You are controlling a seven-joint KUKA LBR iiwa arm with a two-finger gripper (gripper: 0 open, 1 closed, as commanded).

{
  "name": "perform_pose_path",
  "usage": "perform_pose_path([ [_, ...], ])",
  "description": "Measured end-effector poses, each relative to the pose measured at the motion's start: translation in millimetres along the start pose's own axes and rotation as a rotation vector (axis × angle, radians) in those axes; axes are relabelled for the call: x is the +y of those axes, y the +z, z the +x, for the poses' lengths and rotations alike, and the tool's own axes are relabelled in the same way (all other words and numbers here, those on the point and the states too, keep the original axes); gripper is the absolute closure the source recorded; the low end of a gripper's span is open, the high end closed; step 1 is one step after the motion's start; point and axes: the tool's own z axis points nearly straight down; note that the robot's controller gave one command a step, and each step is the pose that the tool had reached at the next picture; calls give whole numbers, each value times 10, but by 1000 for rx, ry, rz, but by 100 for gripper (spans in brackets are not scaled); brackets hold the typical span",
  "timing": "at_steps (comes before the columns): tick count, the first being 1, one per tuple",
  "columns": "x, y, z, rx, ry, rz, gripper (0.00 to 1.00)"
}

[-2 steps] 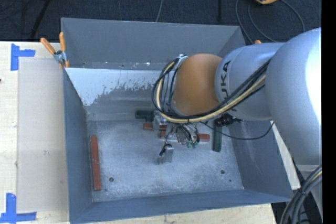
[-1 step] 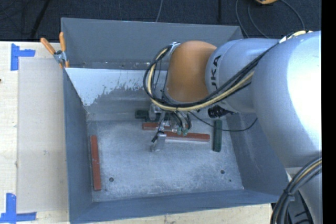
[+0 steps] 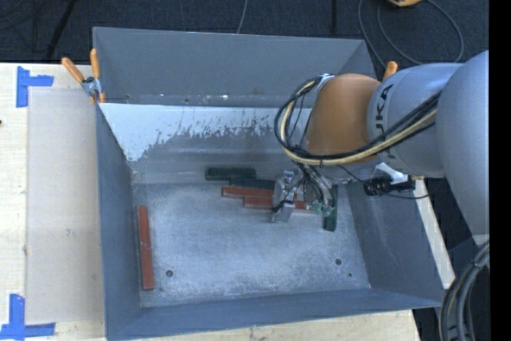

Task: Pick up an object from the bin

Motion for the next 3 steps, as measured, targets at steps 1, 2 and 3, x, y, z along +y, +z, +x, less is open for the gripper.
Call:
perform_pose_path([
  [1,0,0,0,0,0,0,100],
  [2,34,31,104,11,-225,1,0],
  [3,43,8,80,2,-223,-2,100],
])
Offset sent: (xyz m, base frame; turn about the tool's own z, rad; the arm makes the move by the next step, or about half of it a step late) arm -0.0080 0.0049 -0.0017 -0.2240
